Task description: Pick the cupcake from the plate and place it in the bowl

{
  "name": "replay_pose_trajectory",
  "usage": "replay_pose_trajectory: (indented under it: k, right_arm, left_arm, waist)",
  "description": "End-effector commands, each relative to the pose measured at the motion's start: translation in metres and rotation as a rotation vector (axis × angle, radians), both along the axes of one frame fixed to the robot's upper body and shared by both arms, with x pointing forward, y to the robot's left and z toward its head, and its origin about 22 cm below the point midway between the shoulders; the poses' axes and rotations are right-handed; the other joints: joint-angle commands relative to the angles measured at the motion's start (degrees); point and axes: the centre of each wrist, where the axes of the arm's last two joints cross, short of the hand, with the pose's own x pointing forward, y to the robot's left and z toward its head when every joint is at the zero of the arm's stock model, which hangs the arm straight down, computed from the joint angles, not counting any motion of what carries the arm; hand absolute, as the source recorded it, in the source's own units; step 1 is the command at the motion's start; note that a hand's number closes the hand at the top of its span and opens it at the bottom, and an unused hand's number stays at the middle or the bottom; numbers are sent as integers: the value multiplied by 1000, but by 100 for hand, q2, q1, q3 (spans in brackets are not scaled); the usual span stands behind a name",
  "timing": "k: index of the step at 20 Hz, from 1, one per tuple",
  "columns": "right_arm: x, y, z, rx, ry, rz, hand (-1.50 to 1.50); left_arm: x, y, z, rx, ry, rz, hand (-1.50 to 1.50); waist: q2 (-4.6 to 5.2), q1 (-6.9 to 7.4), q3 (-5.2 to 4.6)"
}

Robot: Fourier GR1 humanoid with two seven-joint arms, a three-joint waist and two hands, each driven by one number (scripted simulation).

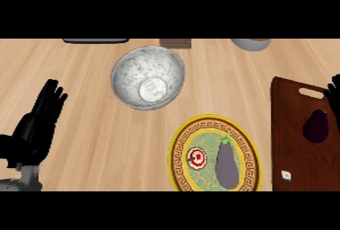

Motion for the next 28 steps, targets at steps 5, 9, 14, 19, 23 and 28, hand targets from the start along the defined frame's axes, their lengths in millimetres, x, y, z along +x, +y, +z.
replay_pose_trajectory:
  k: [5, 9, 14, 19, 23, 28]
  right_arm:
    - [-16, 152, -13, -11, 23, 659, 150]
    - [-39, 174, -14, -154, -230, 318, -150]
    - [-94, 249, -33, 82, -446, 333, -150]
    - [-131, 247, -11, -38, -514, 271, -150]
    - [-139, 219, 22, -202, -396, 198, -150]
    - [-137, 241, 57, -224, -237, 219, -150]
  left_arm:
    - [12, -32, -3, 56, -33, -97, 0]
    - [1, -37, -25, 22, 45, -84, 0]
    - [12, -49, -18, 27, 29, -108, 0]
    - [30, -58, -26, 41, 12, -128, 0]
    - [24, -69, -20, 34, 32, -126, 0]
    - [25, -76, -30, 23, 20, -121, 0]
  waist:
    - [187, 173, 34]
    - [90, -200, 33]
    - [158, -115, 53]
    - [184, -43, 44]
    - [166, -59, 32]
    - [183, 20, 31]
